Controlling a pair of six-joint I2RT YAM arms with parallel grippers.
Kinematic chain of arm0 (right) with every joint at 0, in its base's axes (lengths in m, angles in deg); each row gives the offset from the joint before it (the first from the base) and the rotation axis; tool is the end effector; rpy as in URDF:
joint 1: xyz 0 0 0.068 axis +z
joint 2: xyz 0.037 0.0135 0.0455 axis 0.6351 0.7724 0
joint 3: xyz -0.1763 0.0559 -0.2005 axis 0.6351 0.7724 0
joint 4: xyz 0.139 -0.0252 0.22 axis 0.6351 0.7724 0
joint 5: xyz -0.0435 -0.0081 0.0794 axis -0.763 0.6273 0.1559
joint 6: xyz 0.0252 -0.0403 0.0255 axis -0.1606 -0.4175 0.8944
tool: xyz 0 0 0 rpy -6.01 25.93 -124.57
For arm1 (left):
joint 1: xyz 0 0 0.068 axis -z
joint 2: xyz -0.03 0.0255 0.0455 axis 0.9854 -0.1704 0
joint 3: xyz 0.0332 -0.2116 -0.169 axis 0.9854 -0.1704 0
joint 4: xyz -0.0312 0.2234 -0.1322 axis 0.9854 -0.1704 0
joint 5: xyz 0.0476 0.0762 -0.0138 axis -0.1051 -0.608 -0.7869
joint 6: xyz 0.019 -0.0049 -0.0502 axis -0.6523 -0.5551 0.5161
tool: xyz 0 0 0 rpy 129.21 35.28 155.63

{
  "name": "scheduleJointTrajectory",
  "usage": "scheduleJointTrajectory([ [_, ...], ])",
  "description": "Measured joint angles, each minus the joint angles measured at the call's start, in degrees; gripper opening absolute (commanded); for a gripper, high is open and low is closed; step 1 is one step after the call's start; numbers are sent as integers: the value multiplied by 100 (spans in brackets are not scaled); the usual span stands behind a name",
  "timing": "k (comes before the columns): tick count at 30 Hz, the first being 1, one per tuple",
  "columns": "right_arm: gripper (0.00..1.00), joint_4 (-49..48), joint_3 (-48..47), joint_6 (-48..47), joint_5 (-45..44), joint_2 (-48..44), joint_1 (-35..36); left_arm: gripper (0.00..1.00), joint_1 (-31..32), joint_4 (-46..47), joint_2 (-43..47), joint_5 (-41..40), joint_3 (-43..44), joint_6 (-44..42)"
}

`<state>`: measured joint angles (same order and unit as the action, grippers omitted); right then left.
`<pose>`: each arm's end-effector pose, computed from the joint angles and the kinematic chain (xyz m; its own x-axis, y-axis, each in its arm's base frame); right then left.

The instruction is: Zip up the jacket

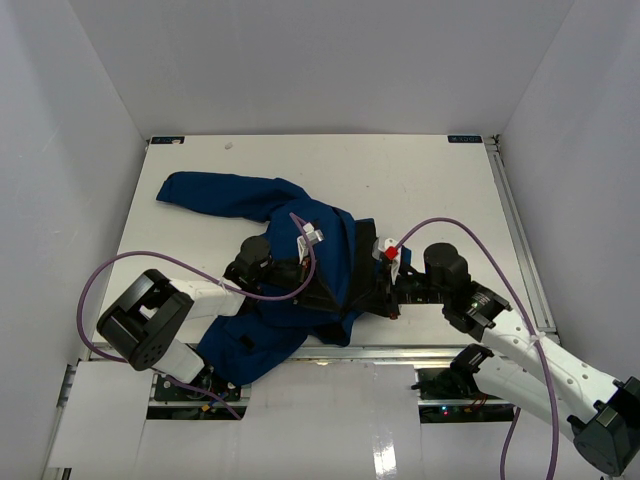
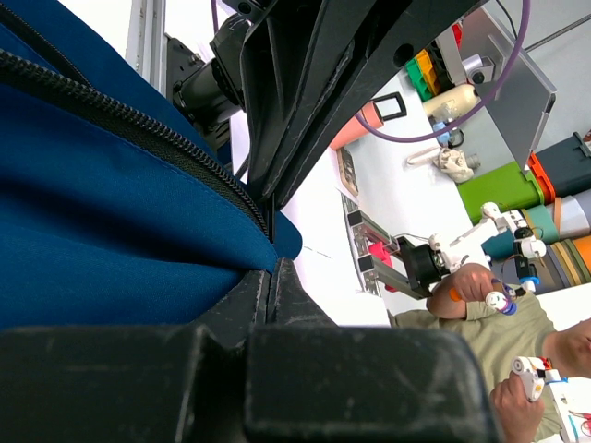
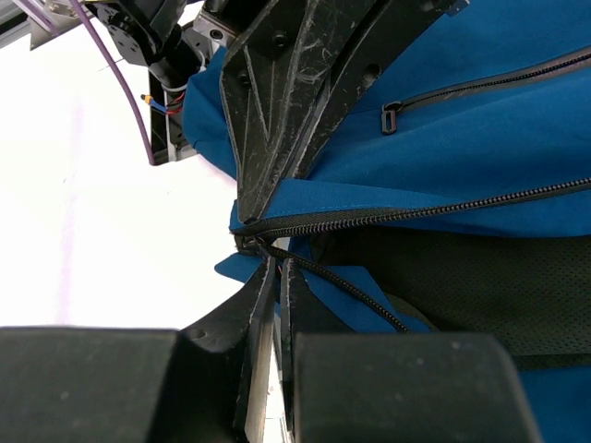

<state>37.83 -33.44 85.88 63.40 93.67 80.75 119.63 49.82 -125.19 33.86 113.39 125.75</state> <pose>0.1210 0.1358 0.2699 -0.2886 -0.1785 -0.9407 -0.9449 0.2117 0.2498 0.1876 -0.1967 0.2032 -0.7848 0.2334 -0.5741 0.5505 -0.1630 -0.8188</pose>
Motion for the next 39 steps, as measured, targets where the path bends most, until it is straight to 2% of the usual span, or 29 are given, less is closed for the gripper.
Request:
scheduleJointTrajectory([
  [7,9,-65,0,-4,186,93,-4,0,0,-11,0,23,0,0],
  [18,21,-265,0,-14,299,399,72,0,3,-52,0,114,0,-9],
  [23,30,-329,-2,-5,251,500,140,0,7,-50,0,116,0,-7],
  [27,31,-388,-2,-4,256,504,204,0,7,-47,2,105,0,-7],
  [31,30,-393,-2,-2,304,513,239,0,7,-48,2,105,0,-7],
  [36,10,-393,-2,22,418,596,247,0,7,-50,2,102,0,-16],
  [39,8,-387,-2,45,486,600,262,0,4,-51,2,86,0,-34],
])
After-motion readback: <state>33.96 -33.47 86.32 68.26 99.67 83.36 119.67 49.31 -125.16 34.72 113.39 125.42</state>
